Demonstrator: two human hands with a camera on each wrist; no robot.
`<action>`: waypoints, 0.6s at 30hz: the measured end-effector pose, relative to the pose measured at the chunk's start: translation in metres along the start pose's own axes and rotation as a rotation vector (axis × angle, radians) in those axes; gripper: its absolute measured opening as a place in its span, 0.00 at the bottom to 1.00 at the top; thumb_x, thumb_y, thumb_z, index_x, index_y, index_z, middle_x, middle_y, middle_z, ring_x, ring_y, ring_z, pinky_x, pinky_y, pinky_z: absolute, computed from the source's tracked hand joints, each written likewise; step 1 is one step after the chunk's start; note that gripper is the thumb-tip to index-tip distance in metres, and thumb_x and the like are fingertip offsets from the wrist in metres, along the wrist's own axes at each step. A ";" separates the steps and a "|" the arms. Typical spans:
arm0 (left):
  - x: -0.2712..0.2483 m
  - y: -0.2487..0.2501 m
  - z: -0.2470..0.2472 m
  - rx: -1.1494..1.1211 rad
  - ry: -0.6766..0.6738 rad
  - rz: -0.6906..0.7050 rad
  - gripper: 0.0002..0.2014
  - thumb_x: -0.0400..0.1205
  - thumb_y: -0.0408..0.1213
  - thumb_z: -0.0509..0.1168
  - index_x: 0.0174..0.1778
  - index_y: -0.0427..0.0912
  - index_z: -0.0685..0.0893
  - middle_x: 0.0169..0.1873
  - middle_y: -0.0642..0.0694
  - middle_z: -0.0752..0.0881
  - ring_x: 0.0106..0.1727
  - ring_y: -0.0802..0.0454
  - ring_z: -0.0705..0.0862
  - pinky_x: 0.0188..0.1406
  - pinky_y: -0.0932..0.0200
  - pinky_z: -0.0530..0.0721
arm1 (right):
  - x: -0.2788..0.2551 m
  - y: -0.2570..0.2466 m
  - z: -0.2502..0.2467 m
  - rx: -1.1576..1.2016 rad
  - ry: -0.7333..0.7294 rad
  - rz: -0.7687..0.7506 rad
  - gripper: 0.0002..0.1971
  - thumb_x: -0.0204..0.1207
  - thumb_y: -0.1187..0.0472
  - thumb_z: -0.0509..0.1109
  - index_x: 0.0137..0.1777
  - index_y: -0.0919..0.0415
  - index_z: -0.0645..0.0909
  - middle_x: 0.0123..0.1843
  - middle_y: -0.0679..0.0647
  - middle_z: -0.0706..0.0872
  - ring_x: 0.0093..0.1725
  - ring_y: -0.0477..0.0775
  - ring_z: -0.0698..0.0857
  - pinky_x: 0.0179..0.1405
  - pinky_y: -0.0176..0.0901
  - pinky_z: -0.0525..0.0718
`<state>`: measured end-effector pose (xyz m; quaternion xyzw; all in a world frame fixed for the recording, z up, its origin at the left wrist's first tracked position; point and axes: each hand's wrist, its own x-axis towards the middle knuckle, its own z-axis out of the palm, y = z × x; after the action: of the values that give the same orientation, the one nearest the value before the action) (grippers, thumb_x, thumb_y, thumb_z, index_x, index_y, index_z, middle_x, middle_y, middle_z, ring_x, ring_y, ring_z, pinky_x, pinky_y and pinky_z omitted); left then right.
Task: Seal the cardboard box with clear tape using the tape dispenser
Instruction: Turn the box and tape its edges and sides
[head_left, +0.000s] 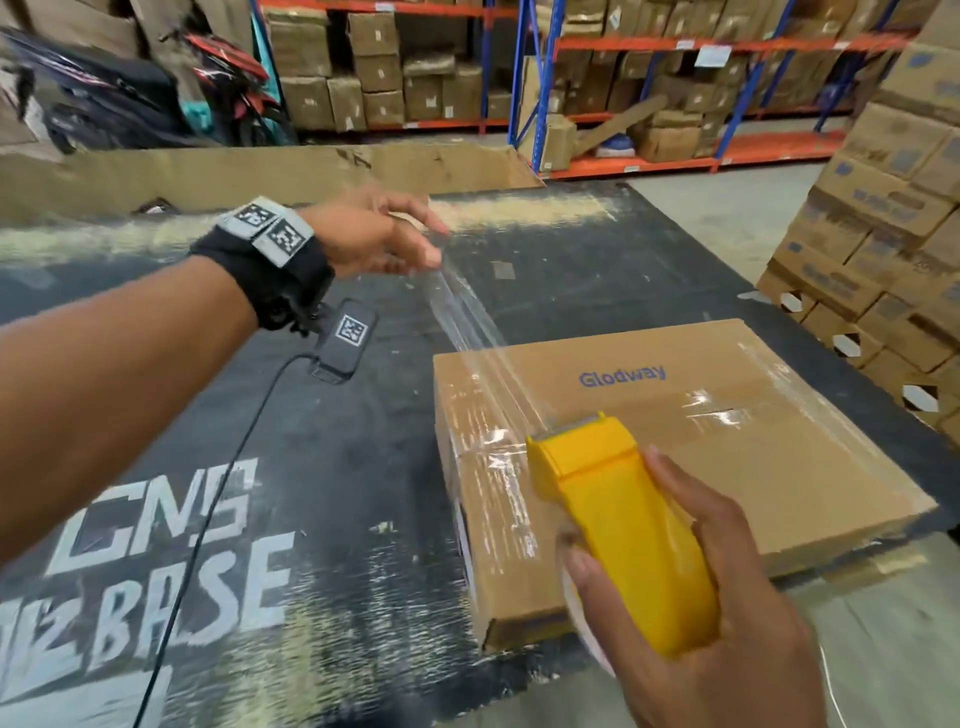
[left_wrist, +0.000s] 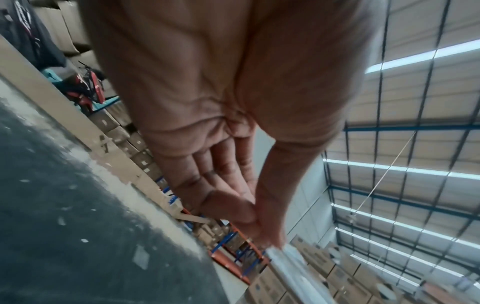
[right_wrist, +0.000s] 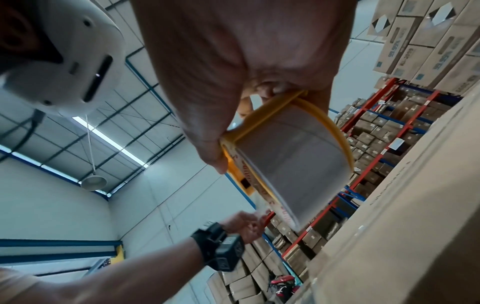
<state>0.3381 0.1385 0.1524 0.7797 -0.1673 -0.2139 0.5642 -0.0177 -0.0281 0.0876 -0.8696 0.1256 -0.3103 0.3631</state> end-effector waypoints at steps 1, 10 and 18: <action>0.008 -0.008 -0.002 0.023 -0.026 -0.022 0.14 0.79 0.21 0.73 0.53 0.43 0.88 0.30 0.50 0.93 0.45 0.52 0.90 0.50 0.60 0.88 | -0.001 -0.006 0.001 -0.014 -0.006 -0.006 0.38 0.61 0.29 0.73 0.74 0.36 0.77 0.46 0.35 0.88 0.33 0.44 0.88 0.37 0.35 0.85; 0.062 -0.077 0.012 0.174 -0.146 -0.069 0.12 0.82 0.25 0.71 0.56 0.46 0.90 0.39 0.48 0.90 0.44 0.56 0.88 0.51 0.62 0.83 | 0.011 -0.033 0.050 -0.039 -0.019 0.041 0.39 0.61 0.29 0.73 0.75 0.35 0.76 0.65 0.24 0.84 0.46 0.39 0.88 0.43 0.17 0.80; 0.079 -0.129 0.031 0.160 -0.250 -0.139 0.14 0.84 0.22 0.66 0.59 0.43 0.87 0.42 0.45 0.89 0.49 0.51 0.87 0.44 0.67 0.85 | 0.012 -0.026 0.064 -0.046 -0.097 0.158 0.39 0.62 0.28 0.72 0.76 0.32 0.74 0.59 0.22 0.83 0.40 0.37 0.87 0.35 0.15 0.78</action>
<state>0.3918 0.1133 0.0102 0.7990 -0.1986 -0.3338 0.4591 0.0315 0.0200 0.0768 -0.8790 0.1831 -0.2350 0.3723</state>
